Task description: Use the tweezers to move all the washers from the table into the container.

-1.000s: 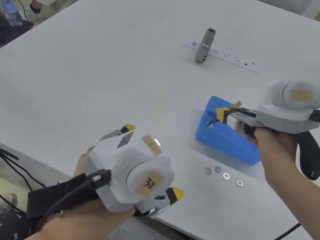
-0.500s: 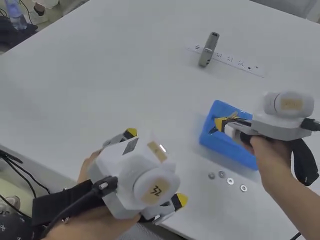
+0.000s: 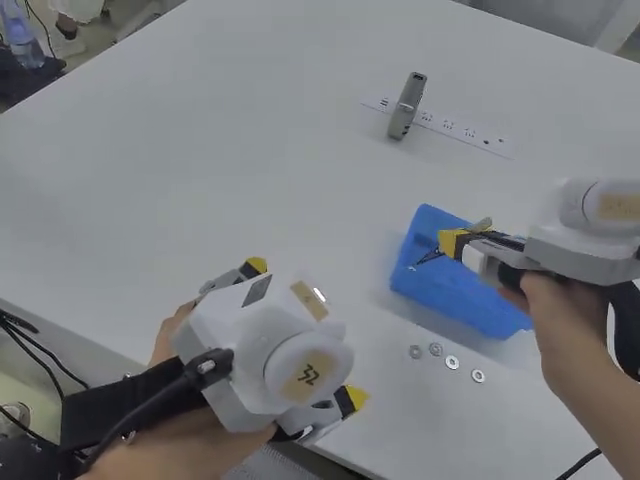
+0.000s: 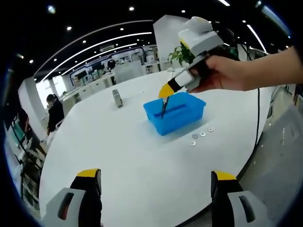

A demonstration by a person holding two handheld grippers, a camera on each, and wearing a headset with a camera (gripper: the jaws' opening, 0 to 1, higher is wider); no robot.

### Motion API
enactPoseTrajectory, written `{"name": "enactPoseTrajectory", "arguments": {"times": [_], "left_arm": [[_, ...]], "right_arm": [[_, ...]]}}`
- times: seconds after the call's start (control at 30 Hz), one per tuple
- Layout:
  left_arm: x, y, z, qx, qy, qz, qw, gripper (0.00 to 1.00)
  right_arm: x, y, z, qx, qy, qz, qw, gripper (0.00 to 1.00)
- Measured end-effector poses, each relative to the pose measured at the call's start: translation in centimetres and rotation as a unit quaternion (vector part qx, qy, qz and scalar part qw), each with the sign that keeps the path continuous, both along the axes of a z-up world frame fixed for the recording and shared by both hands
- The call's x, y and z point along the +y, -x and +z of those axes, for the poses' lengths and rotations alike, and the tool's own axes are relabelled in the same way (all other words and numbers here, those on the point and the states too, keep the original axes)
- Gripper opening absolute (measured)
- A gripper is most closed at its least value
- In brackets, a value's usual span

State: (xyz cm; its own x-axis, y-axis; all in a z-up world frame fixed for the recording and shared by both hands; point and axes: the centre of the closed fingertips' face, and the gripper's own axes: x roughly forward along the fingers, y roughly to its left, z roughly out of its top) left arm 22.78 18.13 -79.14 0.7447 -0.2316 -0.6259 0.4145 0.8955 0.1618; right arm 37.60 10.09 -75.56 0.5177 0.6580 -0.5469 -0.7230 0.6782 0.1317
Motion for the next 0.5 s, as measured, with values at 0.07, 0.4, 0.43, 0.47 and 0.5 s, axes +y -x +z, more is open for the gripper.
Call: {"name": "enactPoseTrajectory", "arguments": {"times": [0.07, 0.4, 0.43, 0.47, 0.5], "left_arm": [[0.0, 0.0, 0.0, 0.0, 0.0, 0.0, 1.0, 0.99], [0.1, 0.0, 0.1, -0.004, 0.002, 0.003, 1.0, 0.98], [0.1, 0.0, 0.2, -0.005, 0.002, 0.003, 1.0, 0.98], [0.1, 0.0, 0.2, -0.005, 0.002, 0.004, 1.0, 0.98], [0.1, 0.0, 0.2, -0.005, 0.002, 0.004, 1.0, 0.97]], "right_arm": [[-0.2, 0.4, 0.9, -0.012, -0.002, 0.005, 0.9999, 0.02], [-0.4, 4.8, 3.7, -0.044, 0.0, 0.039, 0.9983, 0.02], [-0.5, 5.5, 3.6, -0.044, 0.004, 0.043, 0.9981, 0.02], [-0.6, 5.9, 3.5, -0.044, 0.006, 0.043, 0.9981, 0.02], [-0.7, 6.4, 3.2, -0.042, 0.009, 0.045, 0.9981, 0.02]]}}
